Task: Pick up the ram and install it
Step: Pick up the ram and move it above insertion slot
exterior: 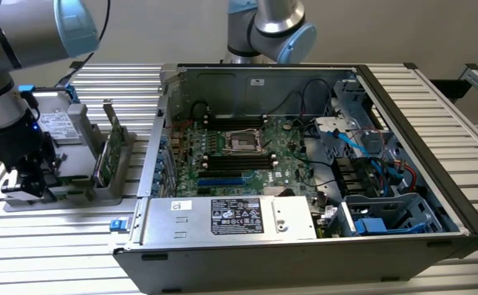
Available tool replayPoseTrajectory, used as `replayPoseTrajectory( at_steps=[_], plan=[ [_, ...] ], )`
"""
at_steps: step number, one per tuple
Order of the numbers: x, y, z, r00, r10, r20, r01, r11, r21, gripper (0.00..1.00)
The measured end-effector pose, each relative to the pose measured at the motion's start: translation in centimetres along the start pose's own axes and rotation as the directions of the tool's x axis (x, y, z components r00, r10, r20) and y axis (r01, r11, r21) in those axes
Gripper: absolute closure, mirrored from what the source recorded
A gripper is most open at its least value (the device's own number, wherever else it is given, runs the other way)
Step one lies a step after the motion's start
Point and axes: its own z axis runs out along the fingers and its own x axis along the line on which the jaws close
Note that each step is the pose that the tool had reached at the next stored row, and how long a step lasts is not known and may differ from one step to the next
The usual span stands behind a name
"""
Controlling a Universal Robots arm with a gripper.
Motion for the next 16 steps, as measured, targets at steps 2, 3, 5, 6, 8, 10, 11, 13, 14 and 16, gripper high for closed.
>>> replayPoseTrajectory(
  at_steps=[2, 3, 5, 6, 8, 10, 11, 13, 14, 16],
  plan=[
    [-0.02, -0.09, 0.32, 1.0000, 0.001, 0.0000, -0.001, 1.0000, -0.0001, 0.58],
    [-0.02, -0.12, 0.48, 1.0000, 0.002, 0.0001, -0.002, 1.0000, 0.0000, 0.58],
    [-0.03, -0.21, 0.75, 1.0000, 0.003, 0.0002, -0.003, 1.0000, -0.0001, 0.58],
    [-0.05, -0.23, 0.83, 1.0000, 0.005, 0.0002, -0.005, 1.0000, -0.0003, 0.58],
    [-0.14, -0.25, 0.87, 1.0000, 0.007, 0.0002, -0.007, 1.0000, -0.0005, 0.58],
    [-0.32, -0.28, 0.90, 0.9999, 0.010, 0.0004, -0.010, 0.9999, -0.0006, 0.58],
    [-0.41, -0.29, 0.91, 0.9999, 0.012, 0.0004, -0.012, 0.9999, -0.0008, 0.58],
    [-0.44, -0.29, 0.92, 0.9999, 0.015, 0.0005, -0.015, 0.9999, -0.0009, 0.58],
    [-0.44, -0.29, 0.91, 0.9999, 0.015, 0.0005, -0.015, 0.9999, -0.0010, 0.58],
    [-0.45, -0.29, 0.92, 0.9999, 0.015, 0.0005, -0.015, 0.9999, -0.0010, 0.58]
  ],
)
